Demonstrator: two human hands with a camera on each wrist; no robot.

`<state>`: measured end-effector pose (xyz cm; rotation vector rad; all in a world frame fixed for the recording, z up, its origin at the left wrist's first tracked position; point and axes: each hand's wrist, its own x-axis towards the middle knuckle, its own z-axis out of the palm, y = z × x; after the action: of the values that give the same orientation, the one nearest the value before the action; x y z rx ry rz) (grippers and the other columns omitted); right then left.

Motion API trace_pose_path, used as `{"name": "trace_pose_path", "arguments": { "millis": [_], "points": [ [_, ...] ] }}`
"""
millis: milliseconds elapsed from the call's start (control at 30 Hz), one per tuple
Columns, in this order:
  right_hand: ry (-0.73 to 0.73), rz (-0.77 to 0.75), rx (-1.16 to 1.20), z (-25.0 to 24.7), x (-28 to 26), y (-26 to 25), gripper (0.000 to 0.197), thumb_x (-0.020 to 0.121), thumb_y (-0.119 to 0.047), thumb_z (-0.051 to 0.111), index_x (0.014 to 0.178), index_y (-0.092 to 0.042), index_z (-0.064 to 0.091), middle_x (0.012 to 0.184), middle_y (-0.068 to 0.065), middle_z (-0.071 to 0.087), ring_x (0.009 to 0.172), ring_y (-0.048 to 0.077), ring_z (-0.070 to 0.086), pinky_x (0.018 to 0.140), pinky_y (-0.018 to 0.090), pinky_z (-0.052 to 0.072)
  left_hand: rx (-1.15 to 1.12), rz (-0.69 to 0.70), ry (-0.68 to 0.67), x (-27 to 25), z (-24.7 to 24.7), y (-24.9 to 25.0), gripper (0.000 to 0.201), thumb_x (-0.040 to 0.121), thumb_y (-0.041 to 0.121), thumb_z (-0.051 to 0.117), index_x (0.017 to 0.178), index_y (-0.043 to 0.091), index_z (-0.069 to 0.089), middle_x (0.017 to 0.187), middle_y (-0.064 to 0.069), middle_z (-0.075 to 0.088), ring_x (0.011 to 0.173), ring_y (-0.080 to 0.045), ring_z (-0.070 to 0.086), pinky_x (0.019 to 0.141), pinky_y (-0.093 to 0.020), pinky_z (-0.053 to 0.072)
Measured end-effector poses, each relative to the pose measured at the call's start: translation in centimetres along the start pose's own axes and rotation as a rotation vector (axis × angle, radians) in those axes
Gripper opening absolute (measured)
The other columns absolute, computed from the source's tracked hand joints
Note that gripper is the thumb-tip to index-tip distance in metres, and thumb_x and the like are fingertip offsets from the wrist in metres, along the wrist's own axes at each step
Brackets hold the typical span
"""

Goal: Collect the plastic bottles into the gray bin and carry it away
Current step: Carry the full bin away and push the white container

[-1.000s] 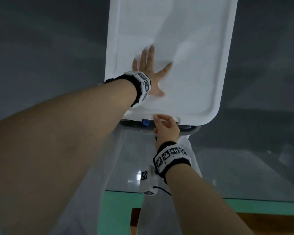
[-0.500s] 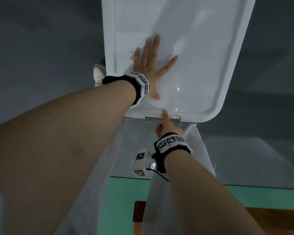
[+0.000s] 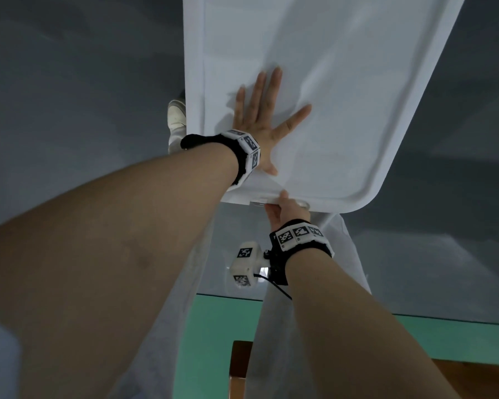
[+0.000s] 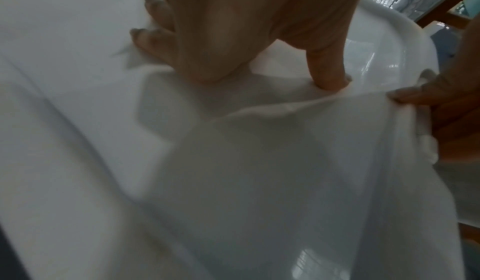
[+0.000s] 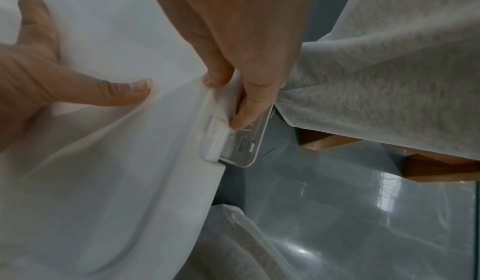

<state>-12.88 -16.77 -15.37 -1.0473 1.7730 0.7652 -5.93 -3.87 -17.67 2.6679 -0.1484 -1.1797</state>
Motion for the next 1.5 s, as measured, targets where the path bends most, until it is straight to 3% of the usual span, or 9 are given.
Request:
{"name": "trace_pose_path", "arguments": {
  "millis": [300, 467, 567, 733, 833, 1167, 1267, 1367, 1500],
  "points": [
    [-0.043, -0.008, -0.013, -0.1, 1.8, 0.7, 0.029, 0.093, -0.014, 0.060, 0.118, -0.004, 0.050, 0.119, 0.019, 0.059, 0.108, 0.031, 0.060, 0.093, 0.046, 0.053, 0.029, -0.004, -0.005, 1.0, 0.4, -0.1, 0.137, 0.050, 0.063, 0.080, 0.143, 0.046, -0.020, 0.151, -0.027, -0.027, 0.138, -0.050, -0.023, 0.106, -0.068, -0.010],
    [0.074, -0.254, -0.709, -0.8, 4.5, 1.4, 0.076, 0.094, -0.041, 0.052, 0.152, -0.014, 0.011, 0.130, 0.012, 0.055, 0.123, 0.031, 0.051, 0.107, 0.041, 0.038, 0.039, -0.005, -0.006, 1.6, 0.8, -0.3, 0.139, 0.049, 0.064, 0.080, 0.142, 0.046, -0.021, 0.151, -0.028, -0.026, 0.138, -0.050, -0.022, 0.106, -0.069, -0.010],
    [0.022, -0.173, -0.583, -1.0, 4.0, 1.0, 0.080, 0.092, -0.040, 0.057, 0.152, -0.019, 0.009, 0.128, 0.013, 0.053, 0.122, 0.033, 0.050, 0.102, 0.040, 0.044, 0.042, -0.011, -0.018, 1.6, 0.7, -0.2, 0.139, 0.049, 0.064, 0.080, 0.142, 0.046, -0.022, 0.151, -0.028, -0.026, 0.138, -0.050, -0.022, 0.106, -0.069, -0.010],
    [-0.079, -0.022, -0.298, -2.0, 4.5, 1.4, 0.128, 0.041, -0.060, 0.089, 0.146, -0.018, 0.028, 0.142, 0.001, 0.041, 0.126, 0.028, 0.049, 0.084, 0.031, 0.056, 0.041, -0.003, -0.025, 1.6, 0.8, -0.3, 0.139, 0.051, 0.063, 0.080, 0.142, 0.045, -0.022, 0.150, -0.028, -0.027, 0.138, -0.051, -0.023, 0.106, -0.070, -0.009],
    [-0.118, 0.046, -0.125, -2.2, 3.7, 0.5, 0.096, 0.053, -0.030, 0.092, 0.134, -0.016, 0.042, 0.129, 0.007, 0.057, 0.113, 0.025, 0.058, 0.089, 0.042, 0.053, 0.031, -0.002, -0.058, 1.6, 0.5, -0.1, 0.137, 0.053, 0.062, 0.080, 0.142, 0.045, -0.023, 0.149, -0.028, -0.030, 0.137, -0.050, -0.025, 0.105, -0.071, -0.008],
    [-0.019, 0.069, -0.203, -1.1, 2.9, -1.2, 0.033, 0.075, -0.015, 0.081, 0.092, -0.004, 0.054, 0.093, 0.016, 0.068, 0.076, 0.026, 0.067, 0.083, 0.043, 0.058, 0.022, -0.017, -0.108, 1.8, 0.1, -0.1, 0.137, 0.055, 0.062, 0.079, 0.141, 0.046, -0.026, 0.147, -0.027, -0.033, 0.136, -0.050, -0.028, 0.105, -0.072, -0.008],
    [-0.010, 0.095, -0.266, -0.6, 3.2, -1.6, 0.036, 0.079, -0.018, 0.077, 0.101, -0.004, 0.053, 0.090, 0.014, 0.067, 0.075, 0.026, 0.067, 0.082, 0.044, 0.058, 0.024, -0.019, -0.119, 1.7, 0.1, -0.2, 0.136, 0.055, 0.063, 0.079, 0.140, 0.046, -0.027, 0.147, -0.027, -0.034, 0.136, -0.050, -0.028, 0.105, -0.072, -0.007],
    [-0.093, 0.060, -0.337, -0.8, 3.0, -1.4, 0.053, 0.091, -0.017, 0.064, 0.135, 0.000, 0.040, 0.124, 0.013, 0.055, 0.093, 0.021, 0.062, 0.083, 0.033, 0.058, 0.028, -0.021, -0.148, 1.7, -0.1, -0.1, 0.136, 0.057, 0.062, 0.078, 0.139, 0.046, -0.029, 0.146, -0.026, -0.036, 0.135, -0.049, -0.030, 0.105, -0.072, -0.010],
    [-0.070, 0.038, -0.432, -0.2, 2.6, -1.3, 0.033, 0.093, -0.021, 0.060, 0.119, -0.003, 0.048, 0.099, 0.004, 0.052, 0.072, 0.009, 0.054, 0.080, 0.027, 0.057, 0.035, -0.028, -0.186, 1.9, -0.2, 0.0, 0.136, 0.058, 0.061, 0.078, 0.137, 0.046, -0.032, 0.142, -0.025, -0.042, 0.134, -0.048, -0.034, 0.102, -0.068, -0.017]
  ]
}}
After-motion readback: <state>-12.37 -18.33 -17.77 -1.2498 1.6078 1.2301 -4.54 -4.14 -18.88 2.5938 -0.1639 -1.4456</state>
